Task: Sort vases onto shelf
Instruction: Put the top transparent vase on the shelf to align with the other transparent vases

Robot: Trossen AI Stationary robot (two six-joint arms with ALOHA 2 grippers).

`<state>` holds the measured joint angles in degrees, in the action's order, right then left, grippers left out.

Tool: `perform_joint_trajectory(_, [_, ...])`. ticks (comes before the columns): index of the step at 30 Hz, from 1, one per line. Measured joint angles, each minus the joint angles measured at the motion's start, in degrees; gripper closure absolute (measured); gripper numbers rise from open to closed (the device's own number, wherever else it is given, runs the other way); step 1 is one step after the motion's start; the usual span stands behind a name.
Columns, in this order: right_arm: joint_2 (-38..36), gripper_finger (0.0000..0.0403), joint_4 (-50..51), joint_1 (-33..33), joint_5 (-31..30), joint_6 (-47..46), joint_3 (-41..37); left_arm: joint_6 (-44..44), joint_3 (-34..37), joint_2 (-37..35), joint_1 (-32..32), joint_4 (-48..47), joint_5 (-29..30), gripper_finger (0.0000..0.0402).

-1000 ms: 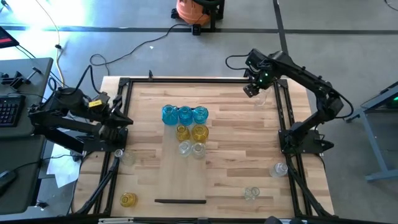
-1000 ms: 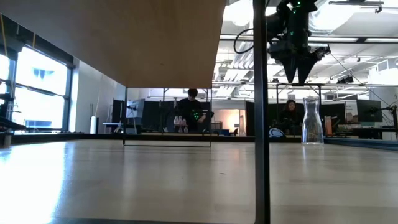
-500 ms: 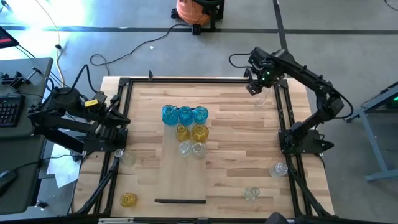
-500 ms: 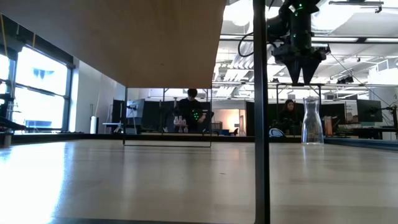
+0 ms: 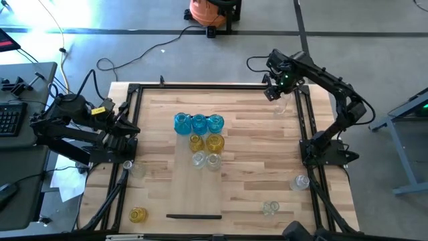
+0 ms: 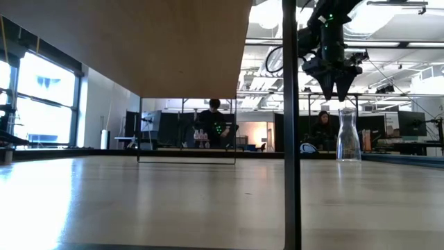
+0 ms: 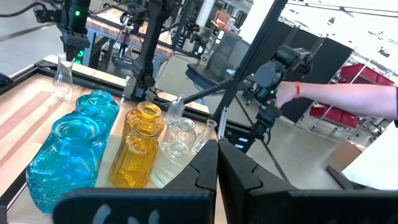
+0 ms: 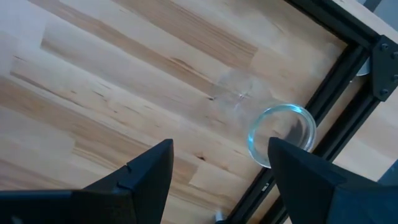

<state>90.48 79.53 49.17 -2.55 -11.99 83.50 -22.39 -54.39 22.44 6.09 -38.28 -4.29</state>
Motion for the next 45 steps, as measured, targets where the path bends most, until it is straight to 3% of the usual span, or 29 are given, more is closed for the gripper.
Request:
perform_joint_trajectory(11, [3.31, 0.0160, 0.53, -0.02, -1.36, -1.33, -0.02, 0.02, 0.00, 0.00, 0.00, 0.02, 0.00, 0.0401])
perform_joint_trajectory(45, [3.34, 0.0160, 2.03, 2.62, -1.22, -3.19, -0.02, 1.62, 0.00, 0.00, 0.01, 0.02, 0.00, 0.0402])
